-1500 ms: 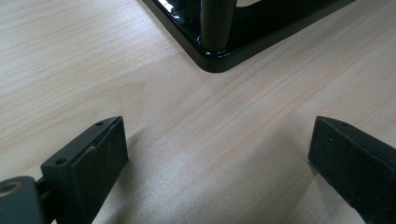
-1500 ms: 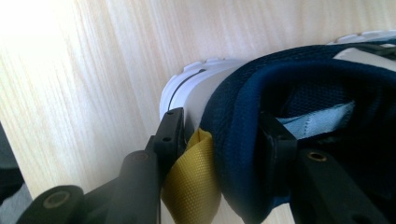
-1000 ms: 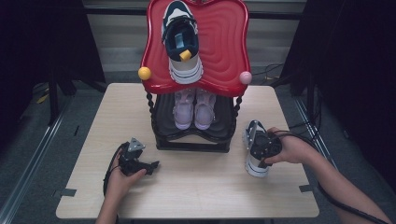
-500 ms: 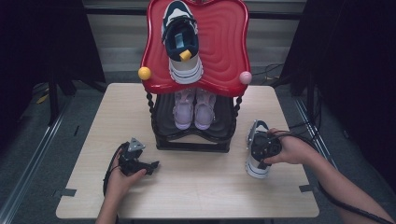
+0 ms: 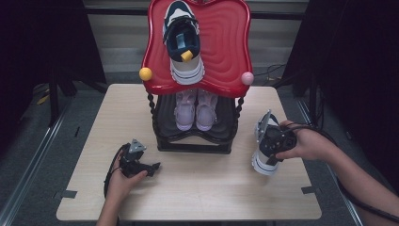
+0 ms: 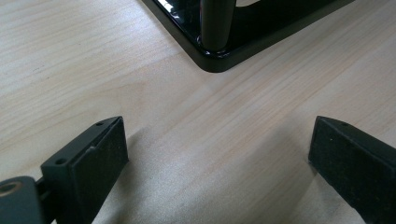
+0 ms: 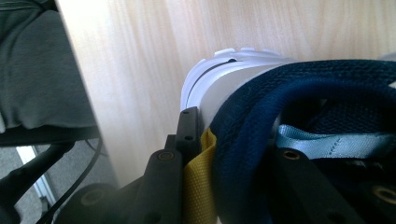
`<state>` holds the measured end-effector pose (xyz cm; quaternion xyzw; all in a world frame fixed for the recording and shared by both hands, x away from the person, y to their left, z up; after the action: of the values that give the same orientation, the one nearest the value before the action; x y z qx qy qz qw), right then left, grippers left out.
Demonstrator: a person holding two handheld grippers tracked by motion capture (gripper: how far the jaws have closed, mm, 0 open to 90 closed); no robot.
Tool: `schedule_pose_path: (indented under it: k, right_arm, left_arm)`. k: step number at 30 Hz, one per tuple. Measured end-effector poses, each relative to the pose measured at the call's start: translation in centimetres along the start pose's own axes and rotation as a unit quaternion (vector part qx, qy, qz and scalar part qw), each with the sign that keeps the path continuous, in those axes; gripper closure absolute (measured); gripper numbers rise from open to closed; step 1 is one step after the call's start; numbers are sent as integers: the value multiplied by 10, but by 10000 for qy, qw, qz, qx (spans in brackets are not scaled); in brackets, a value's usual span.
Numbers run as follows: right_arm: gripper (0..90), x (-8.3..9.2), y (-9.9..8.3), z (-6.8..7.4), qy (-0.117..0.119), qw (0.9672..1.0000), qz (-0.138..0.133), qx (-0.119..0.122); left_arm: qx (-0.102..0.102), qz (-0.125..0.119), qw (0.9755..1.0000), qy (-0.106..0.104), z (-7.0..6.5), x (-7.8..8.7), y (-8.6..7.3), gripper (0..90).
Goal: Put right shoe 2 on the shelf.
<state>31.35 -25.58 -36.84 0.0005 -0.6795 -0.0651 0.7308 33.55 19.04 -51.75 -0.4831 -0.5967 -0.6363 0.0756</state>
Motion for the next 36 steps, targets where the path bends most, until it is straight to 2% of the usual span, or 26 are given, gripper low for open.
schedule_pose_path:
  k: [7,10,11,14,16,17,20,22,24,28,32,36]
  right_arm:
    - [727,47,-1,12,-96,10000,27,4]
    - [727,78,-1,18,-219,9997,-2,56]
    - [727,89,-1,21,-263,9997,-10,-4]
    - [727,119,2,25,-450,9989,46,81]
    - [727,140,5,29,-528,9985,111,-13]
    - [727,148,6,29,-574,9983,104,64]
    - [726,180,13,34,-658,9977,137,96]
    - [727,206,22,36,-864,9957,284,160]
    - [727,225,29,37,-962,9945,362,177]
    - [726,263,47,37,-1114,9930,305,250]
    - [726,286,70,34,-1413,9884,405,370]
    - [725,302,93,26,-1511,9870,252,479]
  left_arm:
    - [3,14,10000,-7,0,0,0,41]
    - [-11,36,10000,-27,0,0,0,41]
    - [-12,38,10000,-27,0,0,0,41]
    - [-14,37,10000,-25,0,0,0,40]
    - [-55,67,10000,-25,1,1,0,40]
    - [-57,71,10000,-19,1,1,0,40]
    - [-57,52,10000,-18,1,0,0,40]
    - [-15,19,10000,-23,0,0,0,40]
    - [-20,21,10000,-21,0,0,0,40]
    - [-21,21,10000,-19,0,0,0,40]
    - [-61,58,10000,-19,0,0,0,39]
    - [-61,57,10000,-19,0,0,0,38]
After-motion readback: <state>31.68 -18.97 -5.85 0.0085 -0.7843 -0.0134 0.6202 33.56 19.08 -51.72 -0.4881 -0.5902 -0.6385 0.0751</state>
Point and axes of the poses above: each handheld gripper's, and its own axes: x roughly backward along the jaws, y roughly out of its top, z roughly to its left, the point moved 1 cm from there along -x, roughly forward along the jaws, and after that the axes turned 13 degrees about x, right-handed, at the moved point
